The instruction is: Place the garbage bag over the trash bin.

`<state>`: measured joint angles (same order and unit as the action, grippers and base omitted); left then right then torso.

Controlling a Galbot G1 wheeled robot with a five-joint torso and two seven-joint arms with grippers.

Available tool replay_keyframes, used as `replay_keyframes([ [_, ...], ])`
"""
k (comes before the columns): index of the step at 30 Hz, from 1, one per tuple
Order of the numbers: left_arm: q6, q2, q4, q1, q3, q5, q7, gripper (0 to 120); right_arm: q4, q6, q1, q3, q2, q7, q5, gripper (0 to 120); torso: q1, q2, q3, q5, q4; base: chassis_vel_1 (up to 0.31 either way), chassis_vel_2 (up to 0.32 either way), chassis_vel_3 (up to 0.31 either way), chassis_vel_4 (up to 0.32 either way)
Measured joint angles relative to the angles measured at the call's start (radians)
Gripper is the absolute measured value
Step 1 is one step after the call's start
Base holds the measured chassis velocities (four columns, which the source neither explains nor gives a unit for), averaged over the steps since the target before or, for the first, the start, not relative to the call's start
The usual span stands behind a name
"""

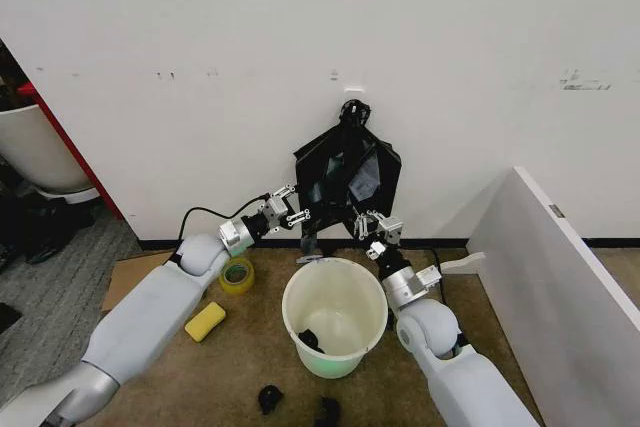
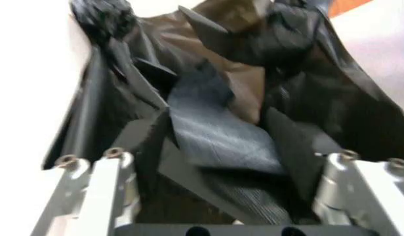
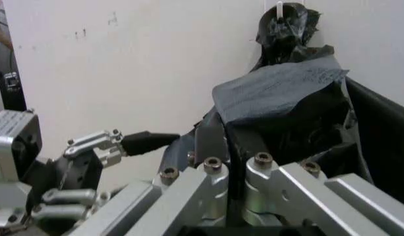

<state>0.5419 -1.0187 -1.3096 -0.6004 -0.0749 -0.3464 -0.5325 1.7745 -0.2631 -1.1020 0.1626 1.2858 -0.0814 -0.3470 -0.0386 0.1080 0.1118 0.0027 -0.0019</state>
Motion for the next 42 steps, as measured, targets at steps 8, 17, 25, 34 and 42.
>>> replay_keyframes([
  [8,-0.003,-0.017,0.027,-0.006,0.012,0.022,-0.052,94,0.001,0.0,0.0,0.001,-0.006,-0.001,0.001,0,0.0,0.0,0.0,-0.0002,0.0,0.0,0.0,0.0,0.0],
  [17,-0.011,-0.059,0.051,-0.017,0.02,0.047,-0.036,77,0.004,-0.007,-0.009,0.002,-0.005,-0.002,0.009,0,0.0,0.0,0.0,0.0,-0.0001,0.0,0.0,0.0,0.0],
  [25,-0.013,-0.063,0.045,-0.045,0.042,0.041,-0.042,47,0.02,-0.011,-0.015,0.006,-0.014,0.002,0.014,0,0.0,0.0,0.0,-0.0002,0.0,0.0,0.0,0.0,0.0],
  [34,-0.011,-0.045,-0.026,-0.119,0.088,0.019,0.066,17,0.061,-0.03,-0.063,0.011,-0.034,0.018,0.041,0,0.0,0.0,0.0,-0.0001,-0.0001,0.0,0.0,0.0,0.0],
  [42,-0.012,-0.017,-0.226,-0.33,0.192,-0.074,0.157,0,0.162,-0.051,-0.223,-0.001,-0.111,0.095,0.09,0,0.0,0.0,0.0,0.0005,0.0001,0.0,0.0,0.0,0.0],
])
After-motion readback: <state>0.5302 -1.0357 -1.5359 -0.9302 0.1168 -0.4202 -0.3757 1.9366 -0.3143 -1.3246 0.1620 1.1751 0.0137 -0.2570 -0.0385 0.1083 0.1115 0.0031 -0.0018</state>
